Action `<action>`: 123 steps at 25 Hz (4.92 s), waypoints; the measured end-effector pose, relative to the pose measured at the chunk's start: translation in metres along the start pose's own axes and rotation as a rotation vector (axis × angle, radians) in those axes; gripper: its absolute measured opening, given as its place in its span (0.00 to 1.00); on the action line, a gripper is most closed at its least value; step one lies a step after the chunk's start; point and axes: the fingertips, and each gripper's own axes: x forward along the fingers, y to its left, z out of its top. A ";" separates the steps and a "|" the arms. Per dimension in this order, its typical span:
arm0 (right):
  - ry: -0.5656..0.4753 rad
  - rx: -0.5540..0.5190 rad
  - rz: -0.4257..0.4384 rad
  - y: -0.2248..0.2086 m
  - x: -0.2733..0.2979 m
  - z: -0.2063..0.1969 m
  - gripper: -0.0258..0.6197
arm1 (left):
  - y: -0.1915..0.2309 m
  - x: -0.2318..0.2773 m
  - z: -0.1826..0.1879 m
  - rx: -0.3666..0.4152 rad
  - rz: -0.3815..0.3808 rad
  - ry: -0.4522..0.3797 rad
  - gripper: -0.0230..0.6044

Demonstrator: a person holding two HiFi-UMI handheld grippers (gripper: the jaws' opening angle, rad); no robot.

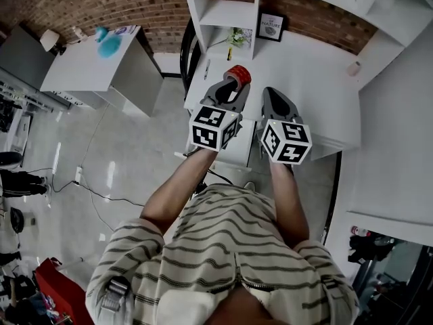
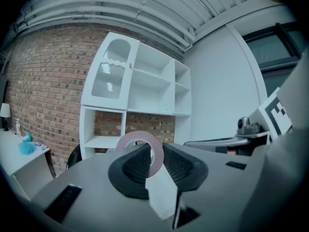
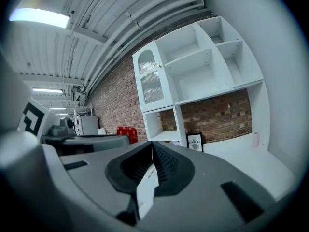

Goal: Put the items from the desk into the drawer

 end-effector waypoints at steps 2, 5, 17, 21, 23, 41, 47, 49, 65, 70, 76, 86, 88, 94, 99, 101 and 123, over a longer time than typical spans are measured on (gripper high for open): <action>-0.002 -0.003 0.004 0.002 -0.001 0.001 0.06 | -0.001 -0.004 0.000 -0.002 0.018 -0.008 0.17; -0.012 -0.007 0.010 0.005 -0.002 0.004 0.06 | -0.002 -0.009 0.002 -0.012 0.040 -0.027 0.17; -0.014 -0.009 0.027 0.018 -0.003 0.003 0.06 | -0.001 -0.028 0.005 -0.053 0.123 -0.089 0.17; -0.013 -0.012 0.034 0.023 -0.004 0.002 0.06 | -0.001 -0.032 0.003 -0.045 0.133 -0.087 0.17; -0.012 -0.011 0.037 0.025 -0.004 0.000 0.06 | -0.001 -0.034 0.000 -0.054 0.141 -0.082 0.16; 0.033 -0.016 0.051 0.037 0.005 -0.019 0.06 | 0.015 -0.043 -0.013 -0.027 0.227 -0.076 0.17; 0.050 -0.014 0.058 0.040 0.009 -0.026 0.06 | 0.022 -0.043 -0.023 -0.038 0.234 -0.057 0.17; 0.059 -0.010 0.060 0.041 0.010 -0.030 0.06 | 0.024 -0.043 -0.028 -0.042 0.236 -0.045 0.17; 0.194 0.024 0.108 0.057 0.028 -0.085 0.06 | 0.043 -0.050 -0.084 -0.114 0.287 0.077 0.17; 0.238 0.033 0.126 0.062 0.036 -0.104 0.06 | 0.050 -0.051 -0.104 -0.137 0.306 0.113 0.17; 0.288 0.038 0.140 0.062 0.043 -0.127 0.06 | 0.055 -0.050 -0.125 -0.144 0.335 0.143 0.17; 0.366 0.066 0.137 0.057 0.045 -0.165 0.06 | 0.064 -0.056 -0.168 -0.166 0.374 0.224 0.17; 0.375 0.077 0.135 0.055 0.046 -0.171 0.06 | 0.065 -0.055 -0.175 -0.167 0.379 0.240 0.17; 0.413 0.091 0.124 0.047 0.054 -0.189 0.06 | 0.070 -0.049 -0.192 -0.182 0.386 0.272 0.17; 0.439 0.107 0.120 0.043 0.061 -0.202 0.06 | 0.073 -0.045 -0.210 -0.173 0.395 0.310 0.17; 0.454 0.115 0.119 0.043 0.064 -0.210 0.06 | 0.073 -0.044 -0.219 -0.175 0.390 0.329 0.17; 0.626 0.180 0.075 0.032 0.065 -0.298 0.06 | 0.066 -0.032 -0.302 -0.223 0.338 0.502 0.17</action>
